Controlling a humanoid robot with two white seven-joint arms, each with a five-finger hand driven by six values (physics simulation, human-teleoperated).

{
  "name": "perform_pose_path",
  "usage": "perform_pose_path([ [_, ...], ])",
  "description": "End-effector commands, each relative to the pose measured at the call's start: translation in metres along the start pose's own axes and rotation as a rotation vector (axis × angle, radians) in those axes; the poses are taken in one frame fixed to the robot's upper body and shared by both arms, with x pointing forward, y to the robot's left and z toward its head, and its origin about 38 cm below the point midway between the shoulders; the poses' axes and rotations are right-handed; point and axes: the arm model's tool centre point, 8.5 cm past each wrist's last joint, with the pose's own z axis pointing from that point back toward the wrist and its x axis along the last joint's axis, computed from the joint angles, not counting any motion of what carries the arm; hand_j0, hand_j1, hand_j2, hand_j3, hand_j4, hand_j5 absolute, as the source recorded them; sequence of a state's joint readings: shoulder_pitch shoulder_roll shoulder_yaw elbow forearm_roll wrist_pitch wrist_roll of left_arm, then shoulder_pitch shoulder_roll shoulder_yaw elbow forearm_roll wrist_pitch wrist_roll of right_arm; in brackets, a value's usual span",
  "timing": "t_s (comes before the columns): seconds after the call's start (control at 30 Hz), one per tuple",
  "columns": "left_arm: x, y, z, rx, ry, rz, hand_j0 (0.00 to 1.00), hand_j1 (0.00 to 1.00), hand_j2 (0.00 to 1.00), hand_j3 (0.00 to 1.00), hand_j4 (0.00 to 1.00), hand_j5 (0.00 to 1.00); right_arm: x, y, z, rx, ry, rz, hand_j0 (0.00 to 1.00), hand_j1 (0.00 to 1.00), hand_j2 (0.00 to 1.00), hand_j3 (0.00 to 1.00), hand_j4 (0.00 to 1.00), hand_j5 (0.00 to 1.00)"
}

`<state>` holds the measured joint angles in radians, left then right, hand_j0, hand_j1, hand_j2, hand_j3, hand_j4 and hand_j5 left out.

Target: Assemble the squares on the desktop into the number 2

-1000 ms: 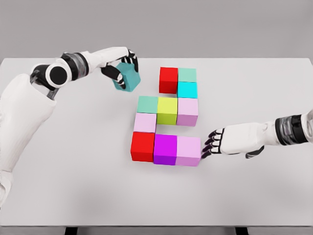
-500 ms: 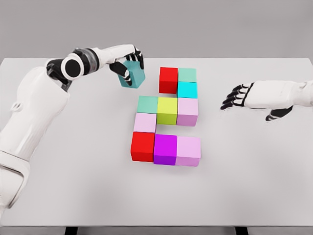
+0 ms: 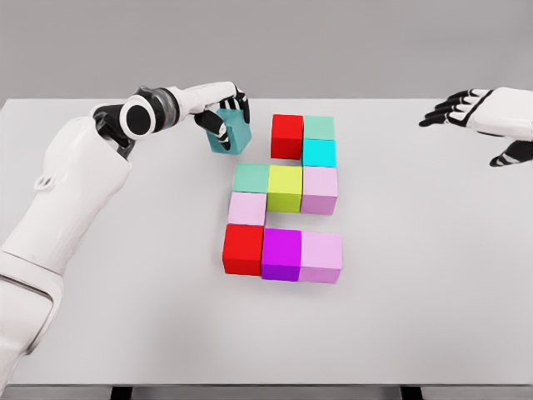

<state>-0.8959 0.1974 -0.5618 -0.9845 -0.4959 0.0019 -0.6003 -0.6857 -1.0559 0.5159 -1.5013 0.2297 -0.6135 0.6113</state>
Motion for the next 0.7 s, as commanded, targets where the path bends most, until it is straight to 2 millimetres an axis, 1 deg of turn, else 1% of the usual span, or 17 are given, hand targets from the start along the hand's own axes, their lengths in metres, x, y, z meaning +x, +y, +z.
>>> perform_pose_path([
  [0.0,0.0,0.004,0.0,0.051,0.006,0.002,0.4,0.4,0.4,0.4,0.4,0.4,0.003,-0.001,-0.009,-0.026,-0.02,-0.014,1.0,1.0,1.0,1.0,1.0,1.0],
  [0.1,0.001,0.011,-0.002,0.144,0.035,0.009,0.4,0.4,0.4,0.4,0.4,0.4,0.01,-0.013,-0.017,-0.078,-0.045,-0.005,1.0,1.0,1.0,1.0,1.0,1.0],
  [0.13,0.001,0.013,-0.001,0.178,0.039,0.006,0.4,0.4,0.4,0.4,0.4,0.4,0.013,-0.014,-0.023,-0.088,-0.06,-0.009,1.0,1.0,1.0,1.0,1.0,1.0],
  [0.2,0.005,0.014,-0.004,0.234,0.041,-0.009,0.4,0.4,0.4,0.4,0.4,0.4,0.01,-0.013,-0.022,-0.084,-0.05,-0.013,1.0,1.0,1.0,1.0,1.0,1.0],
  [0.27,0.004,0.013,-0.004,0.232,0.047,-0.007,0.4,0.4,0.4,0.4,0.4,0.4,0.01,-0.016,-0.022,-0.093,-0.051,-0.009,1.0,1.0,1.0,1.0,1.0,1.0],
  [0.4,0.014,0.007,-0.01,0.223,0.04,-0.024,0.4,0.4,0.4,0.4,0.4,0.4,0.01,-0.016,-0.023,-0.094,-0.052,-0.01,1.0,1.0,1.0,1.0,1.0,1.0],
  [0.5,0.014,-0.004,-0.014,0.205,0.045,-0.029,0.4,0.4,0.4,0.4,0.4,0.4,0.01,-0.016,-0.023,-0.094,-0.052,-0.009,1.0,1.0,1.0,1.0,1.0,1.0],
  [0.67,0.013,-0.005,-0.014,0.203,0.047,-0.033,0.44,0.44,0.44,0.44,0.44,0.44,0.008,-0.014,-0.022,-0.091,-0.047,-0.015,1.0,1.0,1.0,1.0,1.0,1.0],
])
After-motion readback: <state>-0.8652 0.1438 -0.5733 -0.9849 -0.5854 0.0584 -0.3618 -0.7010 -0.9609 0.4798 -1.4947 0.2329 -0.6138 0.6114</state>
